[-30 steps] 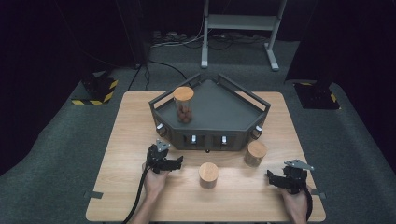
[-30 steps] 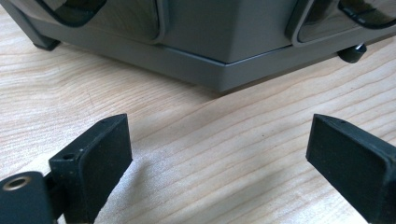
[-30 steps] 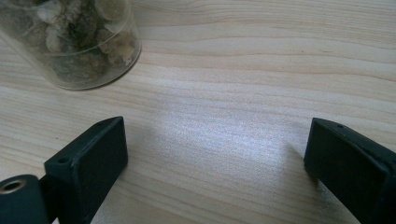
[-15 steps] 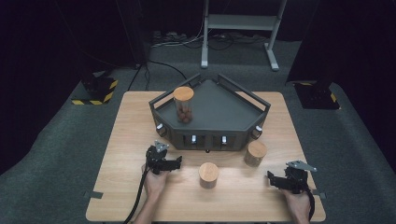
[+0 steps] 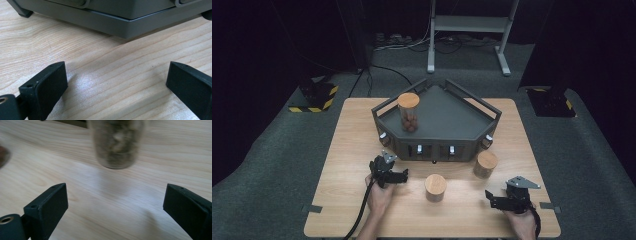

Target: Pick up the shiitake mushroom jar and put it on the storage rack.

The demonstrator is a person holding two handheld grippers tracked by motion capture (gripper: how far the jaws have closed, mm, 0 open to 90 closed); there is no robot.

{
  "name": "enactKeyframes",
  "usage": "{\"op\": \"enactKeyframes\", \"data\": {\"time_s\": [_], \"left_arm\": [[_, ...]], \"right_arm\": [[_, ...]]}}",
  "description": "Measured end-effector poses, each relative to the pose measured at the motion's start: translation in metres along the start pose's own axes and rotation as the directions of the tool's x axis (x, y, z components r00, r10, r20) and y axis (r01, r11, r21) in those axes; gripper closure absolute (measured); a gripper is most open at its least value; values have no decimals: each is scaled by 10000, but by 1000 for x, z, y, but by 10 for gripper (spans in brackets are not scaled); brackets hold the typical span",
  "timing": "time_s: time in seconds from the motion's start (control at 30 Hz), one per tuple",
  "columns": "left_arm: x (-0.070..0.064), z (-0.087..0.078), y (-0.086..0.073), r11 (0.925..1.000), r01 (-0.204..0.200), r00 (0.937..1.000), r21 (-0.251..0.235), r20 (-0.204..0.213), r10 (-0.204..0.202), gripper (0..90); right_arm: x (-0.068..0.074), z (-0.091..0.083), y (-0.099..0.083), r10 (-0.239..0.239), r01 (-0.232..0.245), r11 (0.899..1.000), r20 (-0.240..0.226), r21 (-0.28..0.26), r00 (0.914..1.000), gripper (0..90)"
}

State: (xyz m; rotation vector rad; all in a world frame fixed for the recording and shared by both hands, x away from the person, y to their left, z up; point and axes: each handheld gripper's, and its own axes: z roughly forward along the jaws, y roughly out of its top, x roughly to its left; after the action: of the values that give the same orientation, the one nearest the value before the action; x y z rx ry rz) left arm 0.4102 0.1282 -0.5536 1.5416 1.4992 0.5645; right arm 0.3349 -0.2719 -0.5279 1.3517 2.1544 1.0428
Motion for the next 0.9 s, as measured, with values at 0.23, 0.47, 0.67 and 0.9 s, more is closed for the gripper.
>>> {"op": "enactKeyframes", "data": {"time_s": [0.23, 0.47, 0.67, 0.9], "left_arm": [[0, 0, 0, 10000, 5, 10000, -5, -1, -5, 32], [0, 0, 0, 10000, -10, 10000, 7, -1, 10, 32], [0, 0, 0, 10000, 19, 10000, -20, 4, -19, 32], [0, 0, 0, 10000, 19, 10000, -18, 3, -19, 32]], "right_arm": [[21, 7, 3, -310, 313, 9995, -674, 37, 9972, 55], [46, 16, 10, -525, 529, 9986, -1636, -22, 9851, 56], [66, 24, 17, -927, 936, 9956, -2161, -61, 9720, 56], [83, 33, 19, -1145, 1164, 9932, -2545, -76, 9603, 56]]}}
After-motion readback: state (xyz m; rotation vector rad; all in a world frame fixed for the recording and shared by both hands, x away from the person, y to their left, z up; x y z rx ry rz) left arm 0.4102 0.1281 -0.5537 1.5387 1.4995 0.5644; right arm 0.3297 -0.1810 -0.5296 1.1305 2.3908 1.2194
